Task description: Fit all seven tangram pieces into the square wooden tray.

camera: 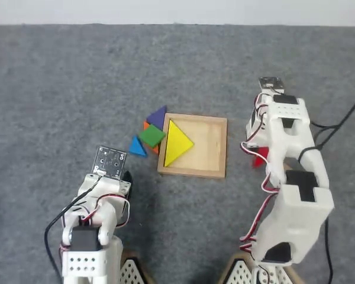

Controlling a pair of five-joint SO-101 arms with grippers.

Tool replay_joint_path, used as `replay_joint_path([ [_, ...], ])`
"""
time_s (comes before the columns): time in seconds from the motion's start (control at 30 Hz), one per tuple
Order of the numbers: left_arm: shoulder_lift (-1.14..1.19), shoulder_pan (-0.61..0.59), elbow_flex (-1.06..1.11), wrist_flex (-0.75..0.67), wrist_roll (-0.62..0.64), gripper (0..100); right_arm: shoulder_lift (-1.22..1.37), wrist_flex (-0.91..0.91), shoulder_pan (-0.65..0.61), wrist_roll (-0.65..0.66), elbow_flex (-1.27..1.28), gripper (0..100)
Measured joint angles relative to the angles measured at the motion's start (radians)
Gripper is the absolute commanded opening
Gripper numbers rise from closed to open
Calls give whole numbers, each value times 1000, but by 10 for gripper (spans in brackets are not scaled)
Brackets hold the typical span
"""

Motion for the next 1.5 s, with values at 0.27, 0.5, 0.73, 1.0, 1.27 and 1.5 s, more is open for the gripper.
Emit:
replay_joint_path([
  [0.27, 0, 0, 0, 0, 0, 139, 94, 9, -3, 28, -75, 355],
  [0.5, 0, 0, 0, 0, 0, 139, 97, 18, -3, 43, -87, 262],
  [0.73, 0, 0, 0, 0, 0, 139, 95, 18, 8, 46, -91, 162],
  [1.0, 0, 0, 0, 0, 0, 139, 92, 18, 8, 41, -91, 158],
  [1.27, 0, 0, 0, 0, 0, 139, -20, 38, 3, 20, -87, 161],
  [1.5, 0, 0, 0, 0, 0, 139, -106, 54, -68, 15, -87, 162],
])
